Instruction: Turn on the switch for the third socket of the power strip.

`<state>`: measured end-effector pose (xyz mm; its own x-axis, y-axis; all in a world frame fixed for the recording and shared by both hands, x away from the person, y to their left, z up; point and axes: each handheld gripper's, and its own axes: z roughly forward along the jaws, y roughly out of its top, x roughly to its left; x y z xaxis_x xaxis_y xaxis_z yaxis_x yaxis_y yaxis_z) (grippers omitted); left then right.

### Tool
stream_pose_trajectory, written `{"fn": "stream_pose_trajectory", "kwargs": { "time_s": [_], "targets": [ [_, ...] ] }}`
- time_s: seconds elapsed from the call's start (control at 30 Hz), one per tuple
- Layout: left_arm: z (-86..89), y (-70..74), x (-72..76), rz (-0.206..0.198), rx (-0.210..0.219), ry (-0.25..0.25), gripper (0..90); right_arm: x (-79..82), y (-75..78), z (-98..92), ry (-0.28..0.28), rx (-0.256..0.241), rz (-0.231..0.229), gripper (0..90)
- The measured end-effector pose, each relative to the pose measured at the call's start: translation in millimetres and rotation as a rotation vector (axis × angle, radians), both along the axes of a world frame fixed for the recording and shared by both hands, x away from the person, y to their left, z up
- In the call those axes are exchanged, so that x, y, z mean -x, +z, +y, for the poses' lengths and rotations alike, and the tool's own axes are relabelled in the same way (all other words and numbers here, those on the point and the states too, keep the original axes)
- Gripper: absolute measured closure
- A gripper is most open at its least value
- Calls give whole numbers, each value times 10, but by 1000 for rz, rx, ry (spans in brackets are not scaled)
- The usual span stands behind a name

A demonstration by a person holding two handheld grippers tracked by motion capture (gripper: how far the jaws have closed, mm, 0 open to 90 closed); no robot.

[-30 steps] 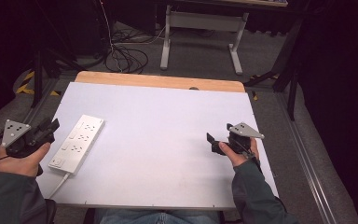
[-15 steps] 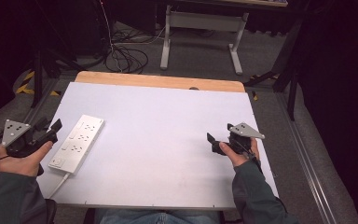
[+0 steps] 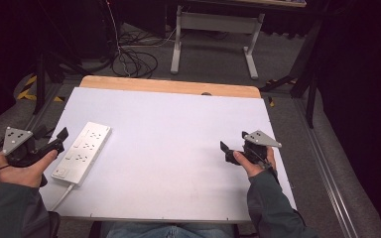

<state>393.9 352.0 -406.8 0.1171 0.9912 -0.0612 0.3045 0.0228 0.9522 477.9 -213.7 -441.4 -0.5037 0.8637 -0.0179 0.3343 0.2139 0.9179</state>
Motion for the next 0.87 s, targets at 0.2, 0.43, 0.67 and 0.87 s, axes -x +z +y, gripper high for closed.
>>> {"fn": "stream_pose_trajectory", "kwargs": {
  "time_s": [0.2,0.43,0.67,0.87],
  "targets": [
    [-9,-4,-7,5,2,2,261,0,0,-1,1,-1,1,109],
    [-12,-5,-12,9,-4,3,199,-2,-2,0,1,-1,1,109],
    [-14,-6,-16,9,3,8,146,0,-1,-1,0,0,1,109],
    [4,-5,-29,20,28,8,57,1,0,-1,1,1,0,109]
  ]
}}
